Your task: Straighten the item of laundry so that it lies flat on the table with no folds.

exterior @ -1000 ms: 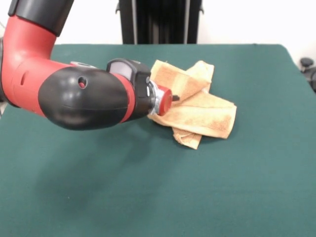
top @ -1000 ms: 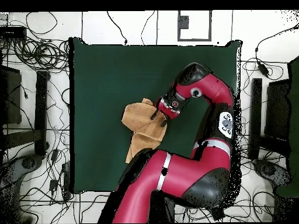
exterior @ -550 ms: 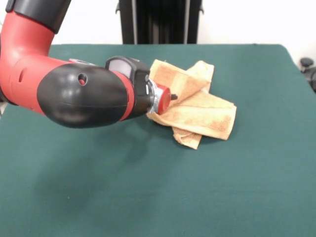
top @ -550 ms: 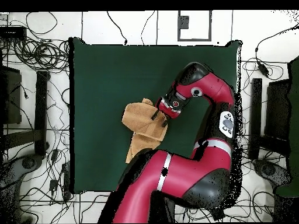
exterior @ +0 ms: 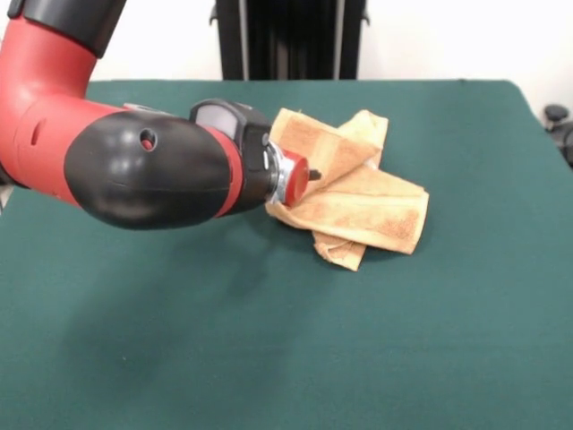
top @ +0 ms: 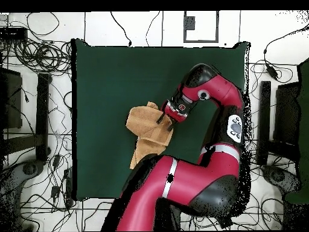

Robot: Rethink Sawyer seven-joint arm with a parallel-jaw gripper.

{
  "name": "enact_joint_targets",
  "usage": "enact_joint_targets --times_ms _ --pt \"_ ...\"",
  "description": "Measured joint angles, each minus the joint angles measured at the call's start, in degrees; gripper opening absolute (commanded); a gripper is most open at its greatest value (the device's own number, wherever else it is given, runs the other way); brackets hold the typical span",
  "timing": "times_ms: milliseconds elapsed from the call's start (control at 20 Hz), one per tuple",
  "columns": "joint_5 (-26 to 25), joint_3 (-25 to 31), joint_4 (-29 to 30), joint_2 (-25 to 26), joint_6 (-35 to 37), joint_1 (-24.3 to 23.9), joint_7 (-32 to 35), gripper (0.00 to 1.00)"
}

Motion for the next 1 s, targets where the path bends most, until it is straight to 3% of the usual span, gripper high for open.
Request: enact_joint_targets --times_ms 1000 --pt "-4.39 0.03 -0.01 -3.07 3.4 -2.37 0.0 1.0"
